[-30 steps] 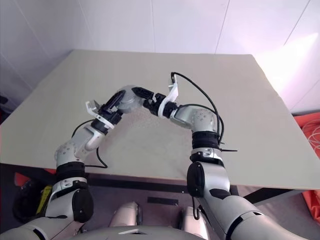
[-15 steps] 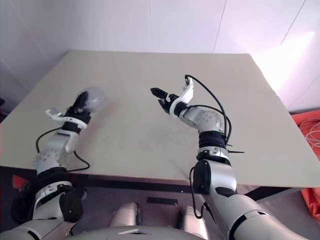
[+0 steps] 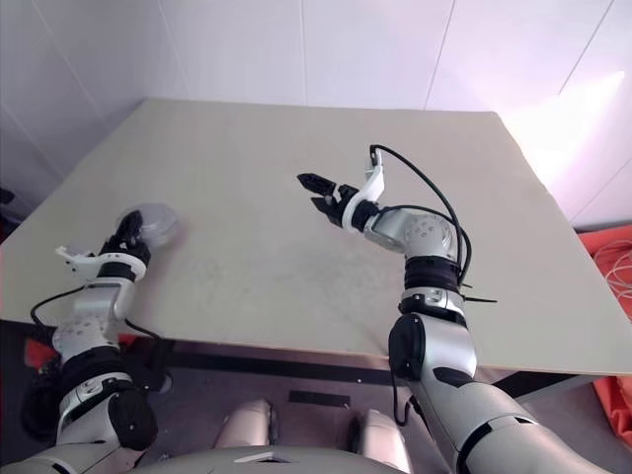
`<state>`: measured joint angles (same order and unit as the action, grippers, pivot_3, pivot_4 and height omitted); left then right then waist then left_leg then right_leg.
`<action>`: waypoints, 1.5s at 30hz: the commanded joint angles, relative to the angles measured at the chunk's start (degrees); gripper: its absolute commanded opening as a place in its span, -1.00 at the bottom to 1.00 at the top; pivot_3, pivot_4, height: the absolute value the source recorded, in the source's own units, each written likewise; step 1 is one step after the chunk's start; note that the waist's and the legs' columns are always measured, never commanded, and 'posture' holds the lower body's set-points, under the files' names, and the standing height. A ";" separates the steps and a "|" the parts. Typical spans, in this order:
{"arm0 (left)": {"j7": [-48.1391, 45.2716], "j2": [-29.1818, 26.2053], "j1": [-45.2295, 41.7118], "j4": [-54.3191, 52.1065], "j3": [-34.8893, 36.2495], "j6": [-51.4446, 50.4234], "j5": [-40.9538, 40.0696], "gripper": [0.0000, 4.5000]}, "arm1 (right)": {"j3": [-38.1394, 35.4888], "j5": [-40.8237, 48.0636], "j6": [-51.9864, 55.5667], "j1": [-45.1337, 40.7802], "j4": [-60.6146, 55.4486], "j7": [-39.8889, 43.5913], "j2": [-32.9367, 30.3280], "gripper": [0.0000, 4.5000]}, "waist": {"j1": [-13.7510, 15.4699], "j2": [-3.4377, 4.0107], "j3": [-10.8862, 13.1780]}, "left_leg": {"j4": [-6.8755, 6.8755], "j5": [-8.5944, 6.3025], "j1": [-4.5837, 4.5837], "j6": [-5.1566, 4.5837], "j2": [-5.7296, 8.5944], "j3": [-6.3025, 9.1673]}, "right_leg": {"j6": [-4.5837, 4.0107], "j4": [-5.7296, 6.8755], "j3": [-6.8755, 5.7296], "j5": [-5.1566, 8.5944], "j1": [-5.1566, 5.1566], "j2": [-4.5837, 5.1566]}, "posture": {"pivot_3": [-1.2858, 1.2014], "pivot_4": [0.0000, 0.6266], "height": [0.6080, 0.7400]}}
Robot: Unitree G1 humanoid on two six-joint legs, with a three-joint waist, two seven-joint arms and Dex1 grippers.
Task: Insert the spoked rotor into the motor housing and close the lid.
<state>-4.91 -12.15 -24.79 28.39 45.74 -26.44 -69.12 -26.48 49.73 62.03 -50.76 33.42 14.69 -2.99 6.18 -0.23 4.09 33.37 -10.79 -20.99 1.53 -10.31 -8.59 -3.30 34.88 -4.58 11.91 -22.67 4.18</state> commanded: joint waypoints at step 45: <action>2.75 -11.10 -8.86 21.27 -4.41 38.58 30.80 0.99 | 2.13 -0.55 -0.63 0.65 -3.45 3.34 -0.10 0.77 | -1.59 0.20 -0.22 | -0.28 0.17 0.96 0.34 -0.75 -0.07 | -0.71 0.27 0.14 0.42 0.35 -0.81 | 0.03 -1.00 1.00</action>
<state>0.20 -21.83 -32.65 52.88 42.93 11.33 -40.04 -25.08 48.54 61.93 -49.88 33.14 16.08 -3.00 4.59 -0.04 3.88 33.09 -10.62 -20.07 1.87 -11.06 -8.64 -4.02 35.15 -4.46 12.33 -22.33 3.36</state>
